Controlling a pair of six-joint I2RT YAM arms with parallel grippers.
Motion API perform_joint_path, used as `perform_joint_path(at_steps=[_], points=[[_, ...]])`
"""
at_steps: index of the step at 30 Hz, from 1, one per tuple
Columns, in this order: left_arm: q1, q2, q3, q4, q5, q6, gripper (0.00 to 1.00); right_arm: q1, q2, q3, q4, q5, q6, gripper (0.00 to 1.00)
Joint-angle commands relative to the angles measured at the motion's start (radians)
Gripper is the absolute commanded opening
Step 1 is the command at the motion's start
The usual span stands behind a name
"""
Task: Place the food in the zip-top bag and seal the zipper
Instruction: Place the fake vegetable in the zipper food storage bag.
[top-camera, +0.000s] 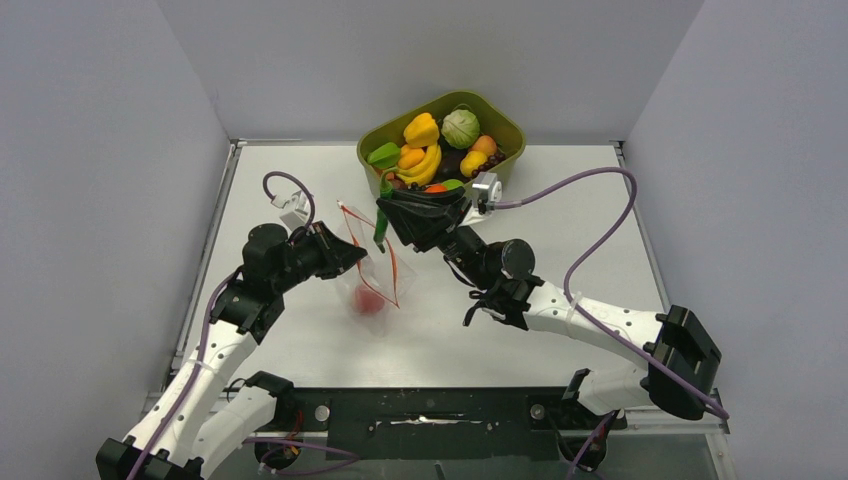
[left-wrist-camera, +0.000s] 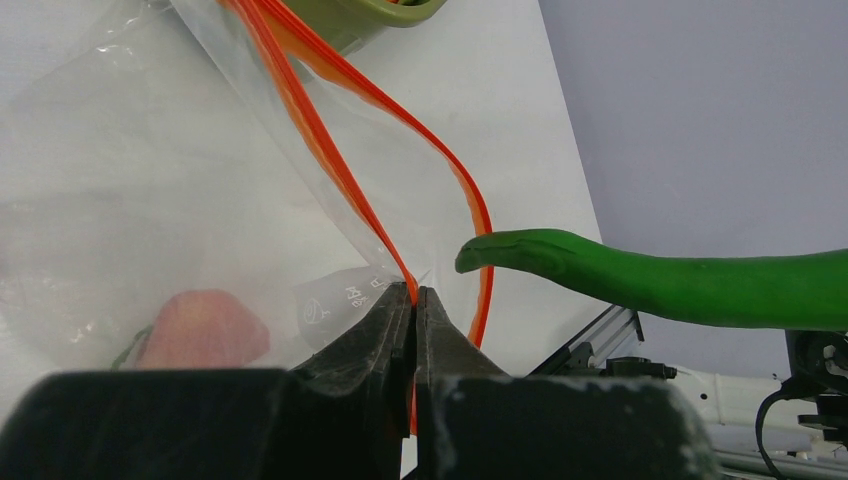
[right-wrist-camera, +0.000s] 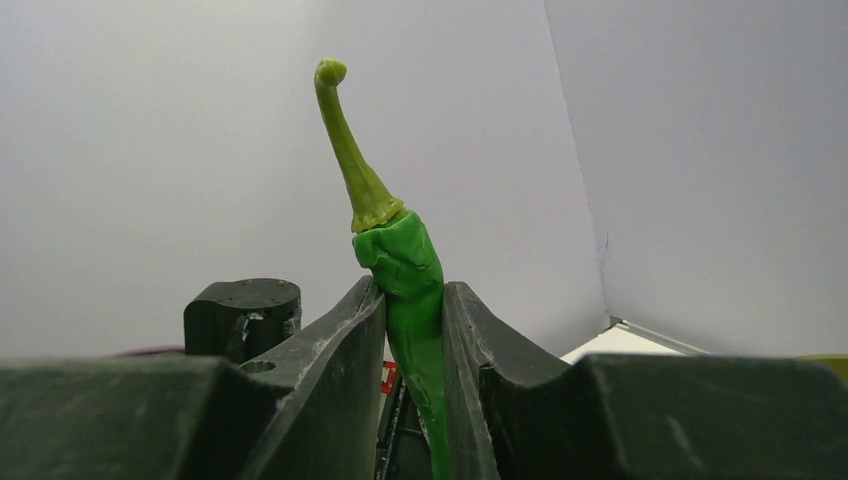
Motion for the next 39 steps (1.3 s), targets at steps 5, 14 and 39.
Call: perform_joint_path(at_steps=[5, 14, 39], points=[[-0.001, -0.035, 0.026, 0.064, 0.014, -0.012, 0.00, 0.018, 0.040, 0.001, 0.053, 0.110, -0.033, 0.18], [-0.001, -0.059, 0.006, 0.113, 0.038, -0.073, 0.00, 0.021, 0.125, -0.033, 0.103, 0.188, -0.010, 0.18], [-0.001, -0.065, -0.017, 0.145, 0.028, -0.027, 0.00, 0.098, 0.164, 0.056, -0.511, 0.378, 0.081, 0.21]])
